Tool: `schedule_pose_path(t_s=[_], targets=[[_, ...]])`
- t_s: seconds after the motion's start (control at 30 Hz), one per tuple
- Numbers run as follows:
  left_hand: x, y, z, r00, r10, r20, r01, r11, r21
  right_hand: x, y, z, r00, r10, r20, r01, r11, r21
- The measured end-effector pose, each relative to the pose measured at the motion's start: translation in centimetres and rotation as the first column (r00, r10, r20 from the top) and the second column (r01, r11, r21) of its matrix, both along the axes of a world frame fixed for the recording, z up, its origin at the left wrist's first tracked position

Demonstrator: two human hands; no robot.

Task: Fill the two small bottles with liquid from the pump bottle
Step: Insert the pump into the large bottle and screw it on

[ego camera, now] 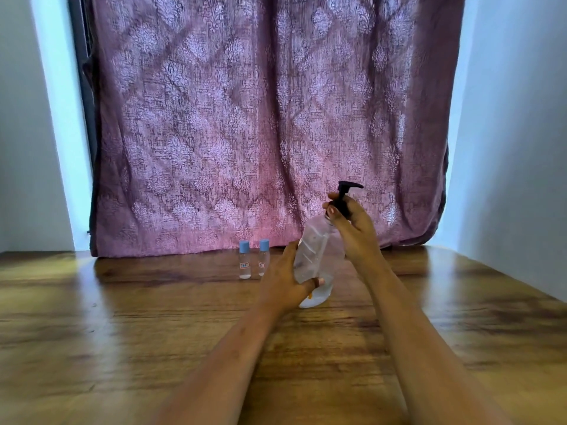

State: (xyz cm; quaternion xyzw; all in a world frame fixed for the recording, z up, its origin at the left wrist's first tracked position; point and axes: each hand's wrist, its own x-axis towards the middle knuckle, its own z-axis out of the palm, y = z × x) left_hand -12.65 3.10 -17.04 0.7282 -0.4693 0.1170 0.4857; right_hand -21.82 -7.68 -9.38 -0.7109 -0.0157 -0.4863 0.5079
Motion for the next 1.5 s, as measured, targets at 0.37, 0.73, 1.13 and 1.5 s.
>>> schedule_pose_path(t_s=[0.37, 0.73, 1.13, 1.5], targets=[[-1.2, -0.8, -0.4, 0.999, -0.014, -0.040, 0.012, 0.999, -0.042, 0.1, -0.6, -0.2, 0.972, -0.220, 0.080, 0.221, 0.975, -0.005], [-1.1, -1.0, -1.1, 0.976, 0.187, -0.116, -0.194, 0.980, -0.051, 3.3, 1.4, -3.9, 0.854, -0.360, -0.375, 0.299, 0.931, -0.212], [-1.2, -1.0, -1.4, 0.966, -0.134, -0.221, 0.169, 0.975, 0.147, 2.2, -3.7, -5.9, 0.809, -0.468, -0.357, 0.464, 0.880, -0.102], [3.1, 0.1, -1.9, 0.980, 0.150, -0.132, -0.125, 0.975, 0.186, 4.1, -6.1, -7.6, 0.821, -0.373, -0.432, 0.411, 0.912, -0.007]])
